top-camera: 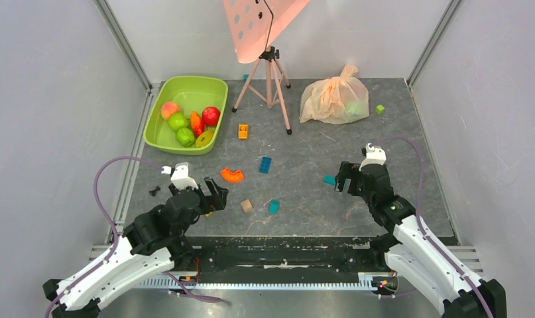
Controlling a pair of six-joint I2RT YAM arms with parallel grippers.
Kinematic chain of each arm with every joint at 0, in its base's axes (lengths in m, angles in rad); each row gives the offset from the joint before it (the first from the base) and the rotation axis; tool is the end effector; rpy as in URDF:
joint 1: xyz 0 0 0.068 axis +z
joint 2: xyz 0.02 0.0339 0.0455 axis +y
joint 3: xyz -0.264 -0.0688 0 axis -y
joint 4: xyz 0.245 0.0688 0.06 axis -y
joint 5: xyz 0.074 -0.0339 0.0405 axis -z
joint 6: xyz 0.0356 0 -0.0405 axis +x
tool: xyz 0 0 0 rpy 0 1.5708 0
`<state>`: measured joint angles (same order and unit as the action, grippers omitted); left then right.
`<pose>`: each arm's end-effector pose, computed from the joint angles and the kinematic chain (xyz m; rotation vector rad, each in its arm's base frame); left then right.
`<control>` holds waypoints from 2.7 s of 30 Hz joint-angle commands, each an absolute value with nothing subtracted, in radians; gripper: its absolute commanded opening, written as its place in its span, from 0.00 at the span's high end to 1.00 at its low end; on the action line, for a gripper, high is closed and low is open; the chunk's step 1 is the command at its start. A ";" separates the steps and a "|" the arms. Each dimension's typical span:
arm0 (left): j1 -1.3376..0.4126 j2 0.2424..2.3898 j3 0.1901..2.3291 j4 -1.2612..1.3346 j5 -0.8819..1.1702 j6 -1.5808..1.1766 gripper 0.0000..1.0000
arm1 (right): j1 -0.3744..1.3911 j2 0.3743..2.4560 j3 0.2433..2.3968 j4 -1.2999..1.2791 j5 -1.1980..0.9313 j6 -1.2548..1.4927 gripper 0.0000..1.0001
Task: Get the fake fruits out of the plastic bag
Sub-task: Pick up the plastic bag at the center of the board.
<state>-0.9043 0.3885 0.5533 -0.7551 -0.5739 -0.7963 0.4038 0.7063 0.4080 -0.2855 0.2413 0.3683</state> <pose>0.0732 -0.0618 0.2551 -0.2127 2.0738 -0.4250 0.1519 0.0557 0.2103 0.1014 2.1393 0.1928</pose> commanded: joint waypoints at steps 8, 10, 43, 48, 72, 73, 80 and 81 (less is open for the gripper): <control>-0.900 0.374 0.541 -0.760 -0.614 -0.836 0.00 | 0.405 0.732 0.491 -0.351 0.420 0.359 0.02; -0.900 0.380 0.543 -0.759 -0.615 -0.838 0.00 | 0.406 0.742 0.498 -0.351 0.432 0.354 0.02; -0.900 0.374 0.537 -0.751 -0.603 -0.818 0.00 | 0.406 0.643 0.418 -0.269 0.438 0.382 0.02; -0.900 0.378 0.537 -0.750 -0.604 -0.817 0.00 | 0.406 0.643 0.415 -0.265 0.438 0.378 0.02; -0.899 0.630 0.695 -0.662 -0.596 -0.713 0.00 | 0.405 0.690 0.469 -0.292 0.350 0.381 0.02; -0.895 0.660 0.714 -0.648 -0.589 -0.699 0.00 | 0.406 0.691 0.472 -0.290 0.347 0.378 0.02; -0.776 0.820 0.809 -0.565 -0.435 -0.622 0.00 | 0.405 0.700 0.479 -0.297 0.339 0.365 0.02; -0.746 0.829 0.818 -0.562 -0.413 -0.610 0.00 | 0.405 0.706 0.479 -0.300 0.339 0.364 0.02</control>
